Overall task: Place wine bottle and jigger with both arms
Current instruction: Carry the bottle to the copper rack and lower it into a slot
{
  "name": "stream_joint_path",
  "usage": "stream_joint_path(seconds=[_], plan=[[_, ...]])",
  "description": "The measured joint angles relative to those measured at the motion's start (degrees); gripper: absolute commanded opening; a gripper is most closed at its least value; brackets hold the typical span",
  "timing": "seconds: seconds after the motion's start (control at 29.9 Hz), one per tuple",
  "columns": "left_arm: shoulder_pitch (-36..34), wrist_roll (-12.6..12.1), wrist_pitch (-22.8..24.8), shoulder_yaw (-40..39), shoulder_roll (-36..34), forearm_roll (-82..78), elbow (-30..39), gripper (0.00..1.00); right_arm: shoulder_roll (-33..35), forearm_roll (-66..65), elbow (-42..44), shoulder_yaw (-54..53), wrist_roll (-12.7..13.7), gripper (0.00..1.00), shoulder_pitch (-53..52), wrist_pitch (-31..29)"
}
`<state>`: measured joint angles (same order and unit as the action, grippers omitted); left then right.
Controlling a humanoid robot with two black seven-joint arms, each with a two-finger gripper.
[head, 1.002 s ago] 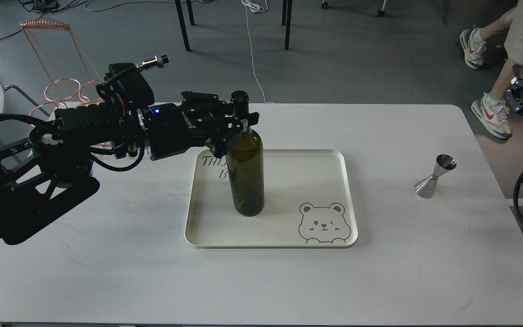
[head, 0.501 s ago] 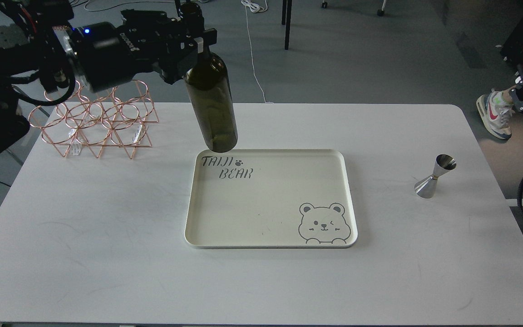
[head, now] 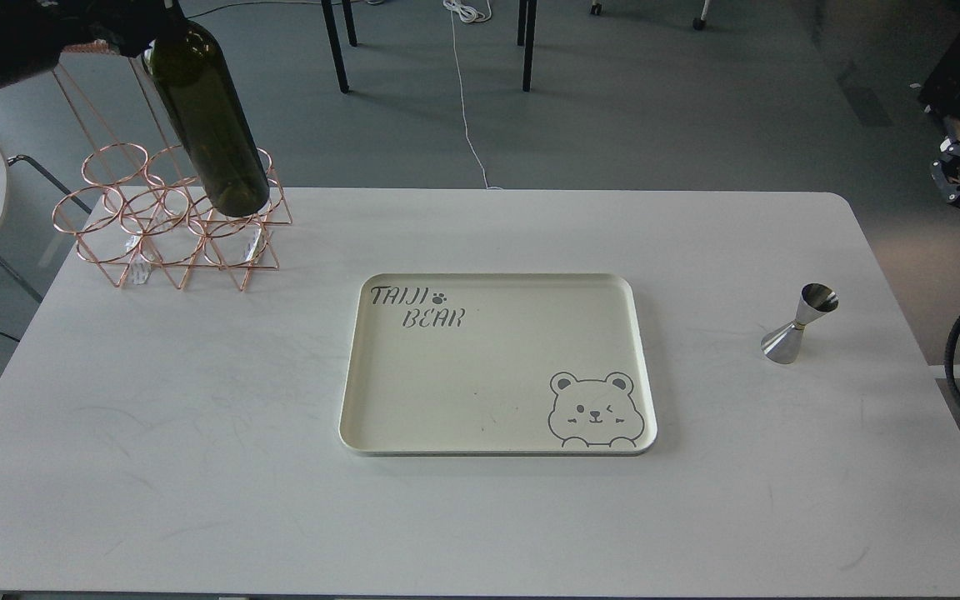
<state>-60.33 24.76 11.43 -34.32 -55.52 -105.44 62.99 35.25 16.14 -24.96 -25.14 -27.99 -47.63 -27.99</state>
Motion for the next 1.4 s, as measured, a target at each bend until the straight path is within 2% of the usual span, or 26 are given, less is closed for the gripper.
stream_joint_path(seconds=[0.23, 1.4], plan=[[-0.32, 0.59, -0.31, 1.38, 0.25, -0.85, -2.16, 0.12, 0.10, -0.05, -0.01, 0.09, 0.00, 0.96, -0.09, 0.00], [0.23, 0.07, -1.39, 1.82, 2.97, 1.17, -2.18, 0.13, 0.30, -0.05, 0.00, 0.09, -0.03, 0.96, 0.00, -0.01]])
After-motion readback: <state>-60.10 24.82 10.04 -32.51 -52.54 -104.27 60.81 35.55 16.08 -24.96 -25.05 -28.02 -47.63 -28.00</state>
